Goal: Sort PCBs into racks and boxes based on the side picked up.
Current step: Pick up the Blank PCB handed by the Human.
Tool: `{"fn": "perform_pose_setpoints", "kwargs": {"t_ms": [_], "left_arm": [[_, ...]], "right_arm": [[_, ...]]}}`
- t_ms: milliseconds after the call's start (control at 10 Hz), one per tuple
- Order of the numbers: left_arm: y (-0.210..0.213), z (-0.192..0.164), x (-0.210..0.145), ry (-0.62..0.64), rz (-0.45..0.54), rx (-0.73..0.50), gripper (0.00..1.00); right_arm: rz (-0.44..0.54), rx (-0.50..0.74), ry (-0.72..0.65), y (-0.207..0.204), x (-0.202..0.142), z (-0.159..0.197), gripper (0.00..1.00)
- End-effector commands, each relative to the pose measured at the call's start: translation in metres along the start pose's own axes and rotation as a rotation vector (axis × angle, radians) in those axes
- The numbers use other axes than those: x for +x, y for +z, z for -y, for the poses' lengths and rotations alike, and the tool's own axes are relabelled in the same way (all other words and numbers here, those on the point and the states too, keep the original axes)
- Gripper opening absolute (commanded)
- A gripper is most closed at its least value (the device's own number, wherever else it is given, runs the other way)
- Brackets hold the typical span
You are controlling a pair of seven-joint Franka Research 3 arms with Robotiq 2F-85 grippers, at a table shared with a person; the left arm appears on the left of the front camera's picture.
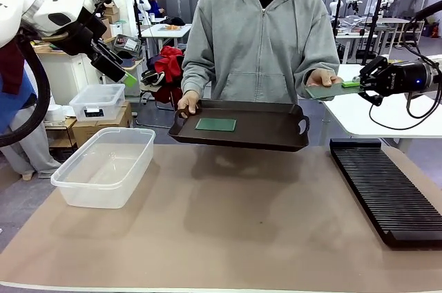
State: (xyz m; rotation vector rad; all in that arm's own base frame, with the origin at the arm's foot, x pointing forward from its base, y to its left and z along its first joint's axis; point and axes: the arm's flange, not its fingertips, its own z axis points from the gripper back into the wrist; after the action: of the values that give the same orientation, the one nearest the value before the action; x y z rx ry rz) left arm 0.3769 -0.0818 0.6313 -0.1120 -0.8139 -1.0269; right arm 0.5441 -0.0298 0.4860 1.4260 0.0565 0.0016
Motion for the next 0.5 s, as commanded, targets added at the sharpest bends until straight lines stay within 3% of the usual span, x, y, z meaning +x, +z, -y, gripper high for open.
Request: {"fn": "perform_pose_setpoints", "kwargs": {"t_ms": [0,400], "left_arm": [[-0.0005,0.0006,-0.0010,-0.001,-0.004,-0.005,1.00],[-0.0005,0.0006,-0.0010,-0.001,-0.004,-0.005,1.00]], "right_arm": [[-0.010,0.037,-0.025,0.0020,0.0058,-0.0044,0.00],[-0.019,0.050,-0.017,0.0027,0.0034,-0.0036,0.00]]}}
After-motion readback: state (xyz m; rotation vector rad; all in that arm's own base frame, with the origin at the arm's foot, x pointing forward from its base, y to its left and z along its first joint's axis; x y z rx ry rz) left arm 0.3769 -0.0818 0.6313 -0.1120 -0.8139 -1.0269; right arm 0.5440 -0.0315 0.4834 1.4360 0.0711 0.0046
